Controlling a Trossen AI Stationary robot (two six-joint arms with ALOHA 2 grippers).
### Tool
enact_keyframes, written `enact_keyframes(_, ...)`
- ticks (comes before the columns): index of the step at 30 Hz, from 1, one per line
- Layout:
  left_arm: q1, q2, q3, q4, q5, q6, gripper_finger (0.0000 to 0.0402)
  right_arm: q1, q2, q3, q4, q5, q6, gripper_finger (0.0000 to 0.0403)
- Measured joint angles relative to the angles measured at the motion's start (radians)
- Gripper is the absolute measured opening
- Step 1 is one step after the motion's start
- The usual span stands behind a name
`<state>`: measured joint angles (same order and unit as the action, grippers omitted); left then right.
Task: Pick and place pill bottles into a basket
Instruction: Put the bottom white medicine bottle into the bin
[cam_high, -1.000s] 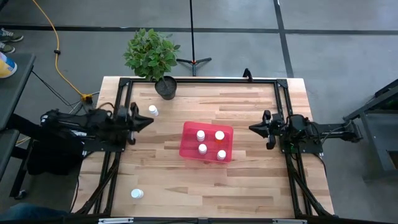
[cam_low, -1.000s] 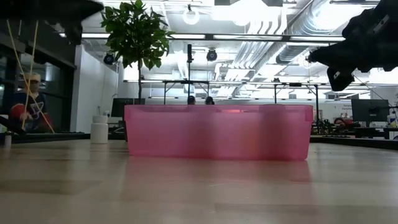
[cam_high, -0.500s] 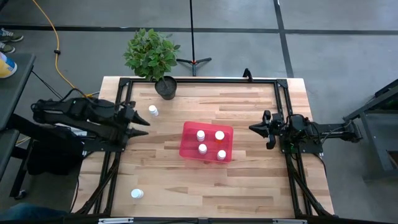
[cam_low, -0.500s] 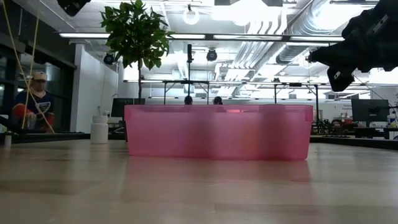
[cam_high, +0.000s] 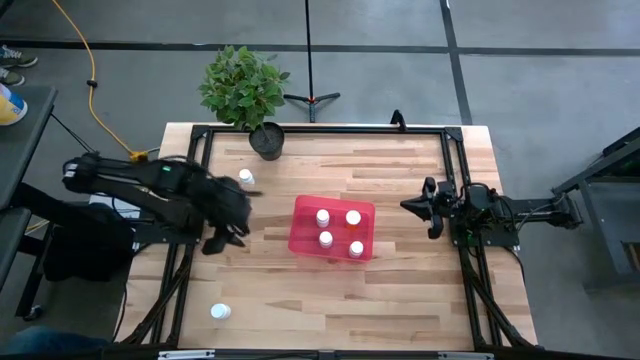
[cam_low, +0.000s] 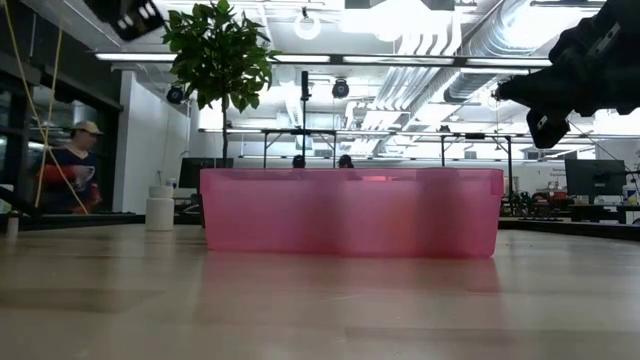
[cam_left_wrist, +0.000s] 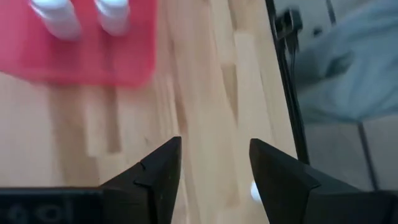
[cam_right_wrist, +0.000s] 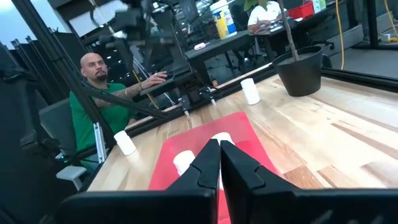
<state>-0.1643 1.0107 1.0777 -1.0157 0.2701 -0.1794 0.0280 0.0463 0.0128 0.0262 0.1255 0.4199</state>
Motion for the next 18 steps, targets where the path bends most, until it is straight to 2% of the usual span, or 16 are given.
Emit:
enact_keyframes(5, -0.039, 0.121, -0.002, -0.039, 0.087, 0.04, 0.0221, 0.0, 0.0, 0.0, 0.001, 0.003, -0.001, 0.0006)
enact_keyframes(12, -0.216, 0.24, -0.003, -0.033, 0.058, 0.061, 0.0217, 0.0, 0.0, 0.0, 0.001, 0.004, -0.001, 0.0007)
enact_keyframes(18, -0.39, 0.285, -0.003, 0.026, 0.036, 0.018, 0.0216, 0.0, 0.0, 0.0, 0.001, 0.005, -0.001, 0.0007)
